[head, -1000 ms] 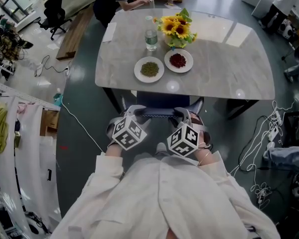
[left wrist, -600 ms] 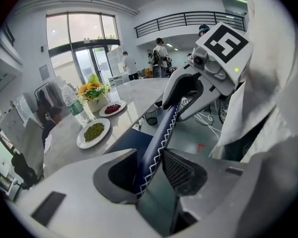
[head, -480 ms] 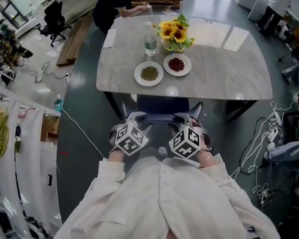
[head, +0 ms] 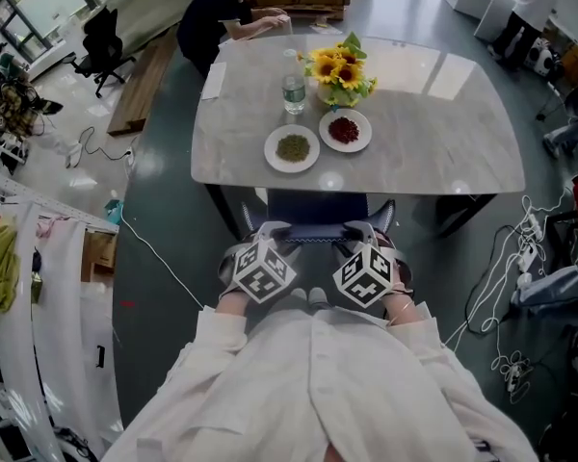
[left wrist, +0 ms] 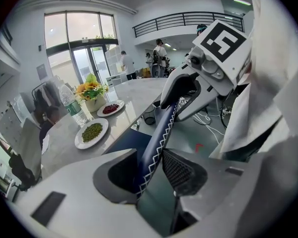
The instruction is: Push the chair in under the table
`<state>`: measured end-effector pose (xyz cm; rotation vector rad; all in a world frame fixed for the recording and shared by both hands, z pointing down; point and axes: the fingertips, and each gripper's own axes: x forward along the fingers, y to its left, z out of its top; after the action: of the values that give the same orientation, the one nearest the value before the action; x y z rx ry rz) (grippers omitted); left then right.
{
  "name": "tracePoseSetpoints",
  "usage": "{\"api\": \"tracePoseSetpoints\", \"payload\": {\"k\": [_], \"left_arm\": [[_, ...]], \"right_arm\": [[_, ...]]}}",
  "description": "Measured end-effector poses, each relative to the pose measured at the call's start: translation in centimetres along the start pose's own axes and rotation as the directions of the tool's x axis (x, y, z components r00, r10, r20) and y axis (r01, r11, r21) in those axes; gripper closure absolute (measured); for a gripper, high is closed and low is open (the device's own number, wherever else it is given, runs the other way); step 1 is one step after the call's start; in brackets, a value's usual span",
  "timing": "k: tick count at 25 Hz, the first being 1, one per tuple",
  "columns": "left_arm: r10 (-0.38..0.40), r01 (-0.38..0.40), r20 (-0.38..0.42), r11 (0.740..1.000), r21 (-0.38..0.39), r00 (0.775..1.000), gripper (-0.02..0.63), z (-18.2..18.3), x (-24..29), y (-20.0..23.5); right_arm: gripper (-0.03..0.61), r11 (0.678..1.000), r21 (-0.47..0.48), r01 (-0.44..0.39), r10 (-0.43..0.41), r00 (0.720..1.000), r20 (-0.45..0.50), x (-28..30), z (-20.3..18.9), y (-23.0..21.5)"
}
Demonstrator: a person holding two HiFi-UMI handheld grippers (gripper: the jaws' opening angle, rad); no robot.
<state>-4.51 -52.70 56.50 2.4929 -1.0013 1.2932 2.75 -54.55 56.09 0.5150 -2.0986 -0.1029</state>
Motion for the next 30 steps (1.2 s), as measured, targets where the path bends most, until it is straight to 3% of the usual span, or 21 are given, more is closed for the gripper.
{"api": "tracePoseSetpoints", "payload": {"k": [8, 20, 30], "left_arm": [[-0.023, 0.023, 0.012, 1.0, 0.002, 1.0, 0.465, 0.3, 0.0, 0.5], [-0.009, 0.009, 0.019, 1.0, -0.001, 1.0, 0.465, 0.7, 0.3, 1.6], [-0.018, 0.019, 0.088, 1.0, -0.012, 0.996, 0.46, 2.3, -2.4, 2.4]], "right_arm": [[0.426, 1.0, 0.008, 0.01, -0.01, 1.0, -0.026, 0.2, 0.3, -0.5], [0.426, 0.998, -0.058, 0.021, -0.024, 0.999, -0.049, 0.2, 0.8, -1.4], [0.426, 1.0, -0.013, -0.005, 0.006, 0.998, 0.06, -2.6, 3.9, -1.7]]}}
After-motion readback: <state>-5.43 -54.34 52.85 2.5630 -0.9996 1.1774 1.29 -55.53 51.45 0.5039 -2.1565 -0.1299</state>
